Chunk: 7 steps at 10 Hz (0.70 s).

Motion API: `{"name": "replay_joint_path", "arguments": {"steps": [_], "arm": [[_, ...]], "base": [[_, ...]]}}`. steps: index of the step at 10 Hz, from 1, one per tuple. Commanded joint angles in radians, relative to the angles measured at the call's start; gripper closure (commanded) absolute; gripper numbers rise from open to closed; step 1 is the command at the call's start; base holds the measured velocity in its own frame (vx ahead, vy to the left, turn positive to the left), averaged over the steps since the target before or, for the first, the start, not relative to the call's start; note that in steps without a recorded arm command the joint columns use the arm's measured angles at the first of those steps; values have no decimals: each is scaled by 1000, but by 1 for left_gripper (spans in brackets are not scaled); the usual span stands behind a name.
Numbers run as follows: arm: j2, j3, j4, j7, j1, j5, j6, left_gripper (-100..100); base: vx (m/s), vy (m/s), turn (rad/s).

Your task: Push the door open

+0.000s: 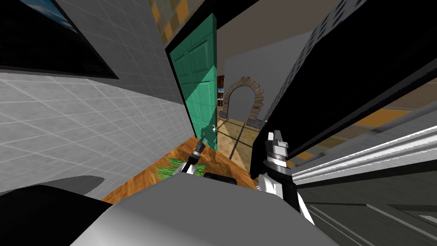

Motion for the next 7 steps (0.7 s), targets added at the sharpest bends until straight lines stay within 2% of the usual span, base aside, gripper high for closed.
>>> {"name": "replay_joint_path", "arguments": {"steps": [1,7], "arm": [[13,-10,47,11,-16,1,-18,-100],[54,-46,211,44,-70,3,-79,-100]], "base": [[103,33,-54],[105,35,-48]]}}
